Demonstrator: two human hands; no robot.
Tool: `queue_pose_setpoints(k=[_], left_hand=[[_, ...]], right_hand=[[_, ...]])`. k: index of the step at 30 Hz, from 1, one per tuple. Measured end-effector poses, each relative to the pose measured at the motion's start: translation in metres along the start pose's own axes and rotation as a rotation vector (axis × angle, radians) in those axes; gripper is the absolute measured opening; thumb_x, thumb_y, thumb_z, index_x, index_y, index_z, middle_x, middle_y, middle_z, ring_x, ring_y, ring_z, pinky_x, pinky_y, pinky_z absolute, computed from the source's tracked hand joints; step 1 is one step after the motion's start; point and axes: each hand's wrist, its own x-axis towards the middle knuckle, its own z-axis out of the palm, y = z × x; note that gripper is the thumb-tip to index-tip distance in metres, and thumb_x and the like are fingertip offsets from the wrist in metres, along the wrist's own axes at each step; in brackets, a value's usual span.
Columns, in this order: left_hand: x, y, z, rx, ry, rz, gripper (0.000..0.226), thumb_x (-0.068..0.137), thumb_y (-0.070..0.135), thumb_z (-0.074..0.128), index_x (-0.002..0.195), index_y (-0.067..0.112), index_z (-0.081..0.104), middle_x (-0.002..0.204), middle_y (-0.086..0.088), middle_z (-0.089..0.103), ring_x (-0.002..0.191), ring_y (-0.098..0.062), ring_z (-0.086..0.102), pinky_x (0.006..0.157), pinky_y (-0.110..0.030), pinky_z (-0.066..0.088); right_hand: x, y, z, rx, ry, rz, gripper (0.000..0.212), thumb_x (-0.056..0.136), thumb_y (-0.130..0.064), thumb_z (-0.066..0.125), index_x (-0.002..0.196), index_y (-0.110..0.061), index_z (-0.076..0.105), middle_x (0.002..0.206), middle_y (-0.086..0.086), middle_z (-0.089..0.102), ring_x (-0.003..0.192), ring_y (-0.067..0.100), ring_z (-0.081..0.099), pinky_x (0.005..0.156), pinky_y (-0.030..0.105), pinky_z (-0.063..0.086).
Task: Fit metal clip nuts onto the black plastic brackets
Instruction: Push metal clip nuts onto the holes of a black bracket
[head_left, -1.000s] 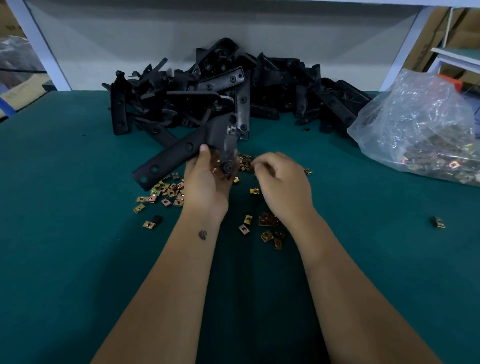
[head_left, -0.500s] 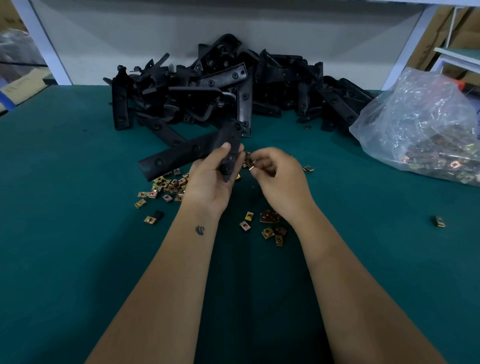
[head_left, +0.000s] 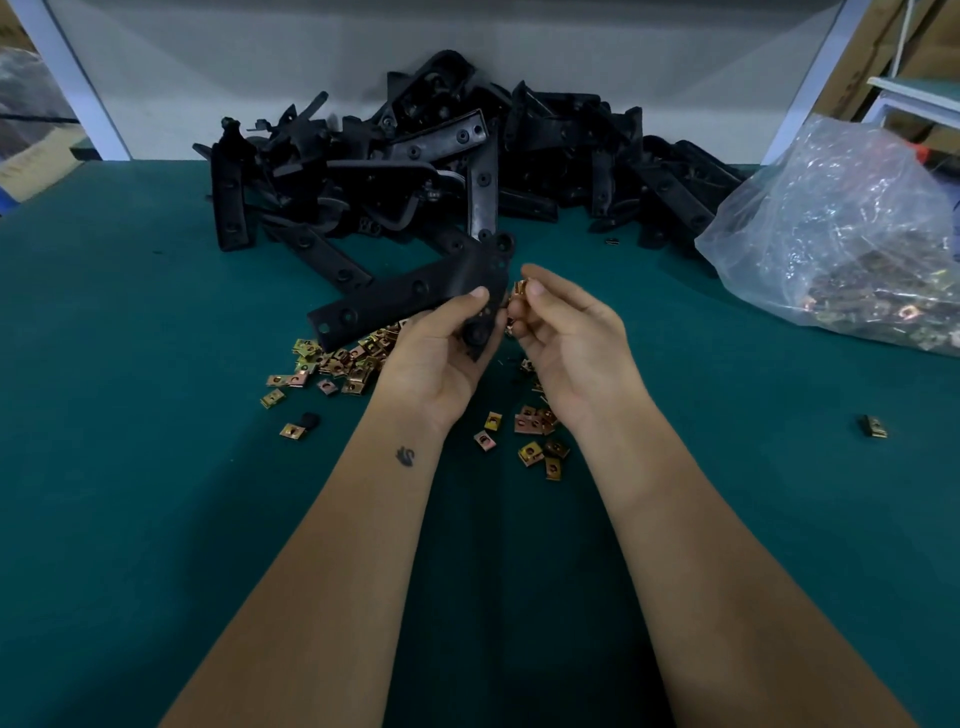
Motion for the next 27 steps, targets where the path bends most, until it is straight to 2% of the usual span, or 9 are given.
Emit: queue_pose_setpoints(k=[7, 9, 12, 14, 27], left_hand=[[-0.0036, 0.0006, 0.0026, 0.033, -0.052, 0.009, 0.032, 0.092, 0.004, 0.061, 0.066, 0.011, 0.078, 0.083, -0.005, 0.075, 0.079, -0.011, 0.073, 0.074, -0.021, 0.058], [-0.0035, 0.0008, 0.003, 0.025, -0.048, 0.018, 0.028, 0.092, 0.005, 0.061, 0.069, 0.01, 0.078, 0.085, -0.006, 0.076, 0.08, -0.012, 0.073, 0.073, -0.022, 0.058], [-0.0028, 0.0002, 0.0029, 0.011, -0.037, 0.033, 0.011, 0.091, 0.005, 0.062, 0.086, 0.005, 0.071, 0.087, -0.006, 0.075, 0.081, -0.012, 0.073, 0.071, -0.021, 0.058], [-0.0023, 0.0001, 0.0031, 0.008, -0.038, 0.031, 0.008, 0.092, 0.005, 0.061, 0.092, 0.004, 0.069, 0.087, -0.006, 0.075, 0.081, -0.012, 0.072, 0.072, -0.021, 0.058], [-0.0057, 0.0001, 0.0048, 0.046, -0.035, -0.007, 0.009, 0.094, 0.009, 0.061, 0.093, 0.006, 0.069, 0.086, -0.005, 0.074, 0.079, -0.012, 0.07, 0.075, -0.022, 0.058]], right_hand=[[0.0015, -0.0002, -0.0011, 0.035, -0.012, 0.001, 0.014, 0.092, 0.002, 0.06, 0.094, -0.006, 0.072, 0.079, 0.007, 0.072, 0.071, 0.013, 0.066, 0.074, 0.024, 0.056], [0.0013, -0.0007, -0.0004, 0.029, -0.018, -0.017, 0.015, 0.092, 0.003, 0.06, 0.092, -0.006, 0.072, 0.08, 0.007, 0.073, 0.071, 0.013, 0.066, 0.07, 0.023, 0.056], [0.0002, -0.0005, 0.0004, -0.004, -0.027, -0.054, 0.017, 0.091, 0.005, 0.06, 0.089, -0.007, 0.072, 0.081, 0.007, 0.073, 0.072, 0.013, 0.066, 0.07, 0.022, 0.055], [-0.0004, -0.0008, 0.001, -0.019, -0.024, -0.064, 0.017, 0.09, 0.006, 0.061, 0.088, -0.007, 0.072, 0.081, 0.007, 0.073, 0.071, 0.013, 0.065, 0.069, 0.022, 0.055], [-0.0009, -0.0014, 0.001, -0.037, 0.011, -0.038, 0.012, 0.089, 0.002, 0.063, 0.086, -0.007, 0.071, 0.082, 0.007, 0.072, 0.068, 0.013, 0.063, 0.063, 0.022, 0.053]])
